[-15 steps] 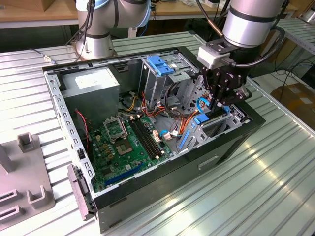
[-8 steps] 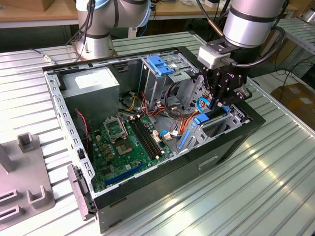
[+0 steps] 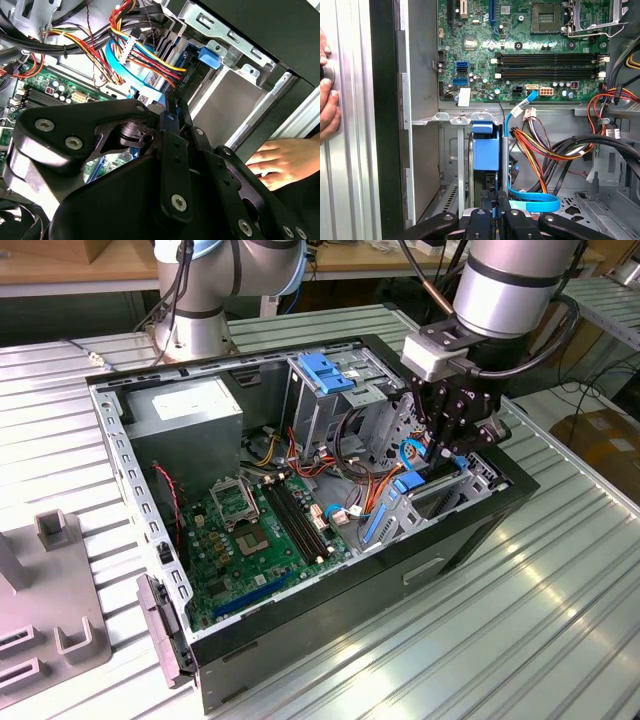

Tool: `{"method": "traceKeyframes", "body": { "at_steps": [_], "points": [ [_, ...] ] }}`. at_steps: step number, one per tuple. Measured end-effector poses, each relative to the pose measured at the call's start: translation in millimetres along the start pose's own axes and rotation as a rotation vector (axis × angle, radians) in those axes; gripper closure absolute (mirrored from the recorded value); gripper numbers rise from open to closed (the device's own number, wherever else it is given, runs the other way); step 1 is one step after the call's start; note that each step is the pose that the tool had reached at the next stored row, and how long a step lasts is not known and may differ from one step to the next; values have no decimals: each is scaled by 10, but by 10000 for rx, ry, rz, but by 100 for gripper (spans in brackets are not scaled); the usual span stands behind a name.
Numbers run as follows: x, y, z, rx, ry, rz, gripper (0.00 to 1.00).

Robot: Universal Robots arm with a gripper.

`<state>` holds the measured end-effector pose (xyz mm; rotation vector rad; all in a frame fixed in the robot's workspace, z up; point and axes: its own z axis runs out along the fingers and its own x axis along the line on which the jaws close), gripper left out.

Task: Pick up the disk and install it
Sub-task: 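Insert the second disk wire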

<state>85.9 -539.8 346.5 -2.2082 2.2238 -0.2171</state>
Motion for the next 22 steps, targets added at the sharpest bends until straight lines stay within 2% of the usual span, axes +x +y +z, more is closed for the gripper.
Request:
{"method": "traceKeyframes", "body": {
  "at_steps": [3,5,7,9,10,11,12,13,22],
  "points": [
    [2,0,0,0,-34,3,84],
    [3,0,0,-1,-80,8,84],
    [9,0,1,-2,-167,16,84],
    [36,0,4,-4,-321,31,84],
    [100,0,10,-10,-818,80,84],
    [146,0,14,-12,-996,97,84],
    [157,0,15,-13,-1056,104,84],
    [192,-1,19,-14,-1168,115,84],
    [199,0,25,-14,-1168,115,84]
  ]
}}
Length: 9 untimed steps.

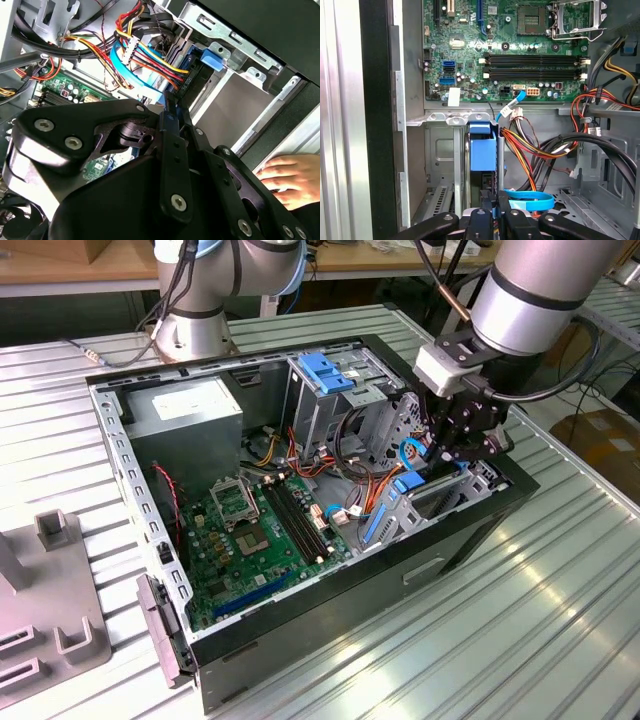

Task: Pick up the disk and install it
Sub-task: 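Insert the second disk wire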

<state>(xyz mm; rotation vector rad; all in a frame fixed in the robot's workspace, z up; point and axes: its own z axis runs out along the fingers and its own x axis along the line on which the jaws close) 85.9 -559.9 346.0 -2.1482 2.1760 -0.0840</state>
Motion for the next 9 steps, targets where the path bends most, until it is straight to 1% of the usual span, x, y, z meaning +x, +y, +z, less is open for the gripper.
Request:
{"method": "traceKeyframes", "body": {
  "at_steps": [4,6,9],
  "points": [
    [0,1,10,0,-5,0,84],
    [1,2,20,0,-22,3,84],
    [2,3,29,0,-30,3,84]
  ]
}}
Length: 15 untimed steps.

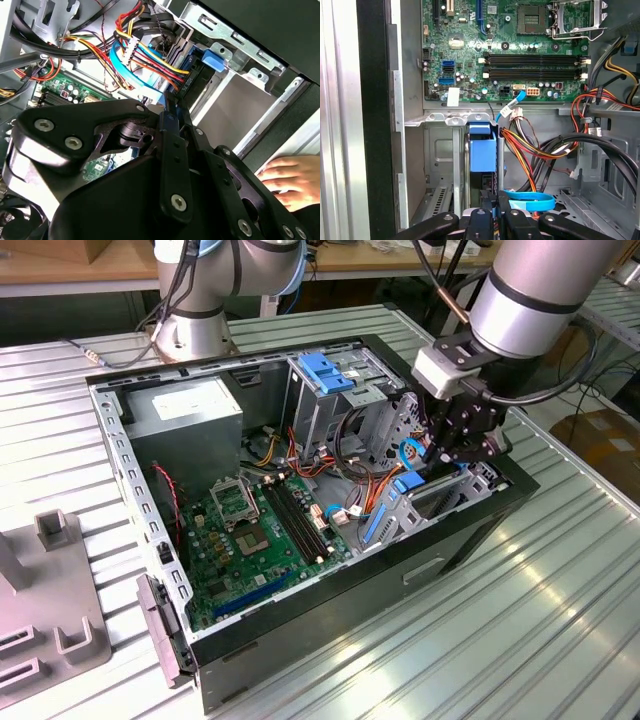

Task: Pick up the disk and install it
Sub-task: 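Insert the second disk wire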

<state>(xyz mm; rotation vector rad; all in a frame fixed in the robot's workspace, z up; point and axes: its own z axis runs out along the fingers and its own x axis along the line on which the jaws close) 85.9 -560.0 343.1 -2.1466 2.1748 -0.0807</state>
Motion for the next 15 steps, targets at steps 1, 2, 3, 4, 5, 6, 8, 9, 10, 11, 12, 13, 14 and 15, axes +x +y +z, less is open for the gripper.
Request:
{"method": "traceKeyframes", "body": {
  "at_steps": [1,2,3,4,5,6,8,9,10,11,12,13,14,15],
  "points": [
    [1,0,3,0,-5,1,84],
    [2,1,5,0,-10,1,84],
    [3,1,11,0,-27,3,84],
    [5,2,19,-1,-43,4,84],
    [7,3,25,-1,-57,6,84],
    [9,3,31,-1,-68,7,84],
    [10,4,41,-2,-90,9,84],
    [10,4,42,-2,-102,10,84],
    [10,4,43,-2,-105,11,84],
    [10,4,44,-2,-107,11,84],
    [10,4,44,-1,-108,11,84],
    [10,4,44,-2,-108,11,84],
    [10,4,44,-2,-108,11,84],
    [10,4,45,-2,-109,11,84]
  ]
}}
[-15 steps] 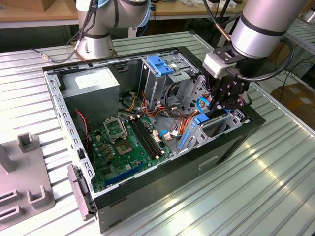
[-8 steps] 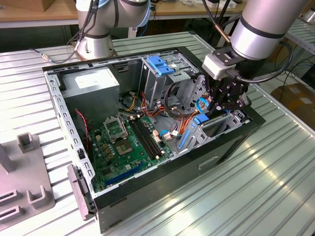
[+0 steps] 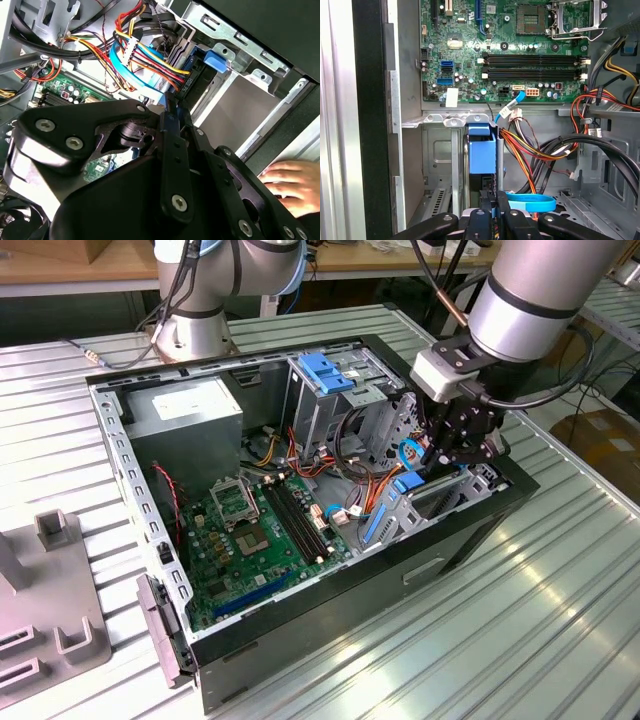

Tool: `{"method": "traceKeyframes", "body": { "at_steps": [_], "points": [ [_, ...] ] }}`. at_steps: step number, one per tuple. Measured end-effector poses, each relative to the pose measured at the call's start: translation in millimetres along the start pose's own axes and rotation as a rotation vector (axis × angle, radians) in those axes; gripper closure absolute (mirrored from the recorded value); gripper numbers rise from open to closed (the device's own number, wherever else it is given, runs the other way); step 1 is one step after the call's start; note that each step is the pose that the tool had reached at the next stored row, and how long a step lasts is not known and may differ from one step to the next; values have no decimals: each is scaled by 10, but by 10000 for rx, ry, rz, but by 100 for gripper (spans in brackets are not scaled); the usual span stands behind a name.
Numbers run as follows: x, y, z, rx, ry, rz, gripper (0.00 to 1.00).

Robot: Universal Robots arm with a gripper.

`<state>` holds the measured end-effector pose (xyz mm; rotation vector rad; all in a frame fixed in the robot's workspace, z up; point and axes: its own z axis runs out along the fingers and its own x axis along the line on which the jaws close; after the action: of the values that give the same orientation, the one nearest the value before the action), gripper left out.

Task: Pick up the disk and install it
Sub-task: 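Insert the second disk wire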

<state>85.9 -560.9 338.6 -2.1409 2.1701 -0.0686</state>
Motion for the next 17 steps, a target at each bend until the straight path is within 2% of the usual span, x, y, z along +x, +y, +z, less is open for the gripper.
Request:
{"method": "traceKeyframes", "body": {
  "at_steps": [7,8,10,13,16,17],
  "points": [
    [0,-1,-2,1,-9,0,82],
    [-1,-2,-14,1,-6,0,76],
    [-2,-6,-57,1,-6,0,76],
    [-6,-17,-167,0,-1,0,76],
    [-6,-17,-178,1,-1,0,78],
    [-6,-18,-179,0,-2,0,84]
  ]
}}
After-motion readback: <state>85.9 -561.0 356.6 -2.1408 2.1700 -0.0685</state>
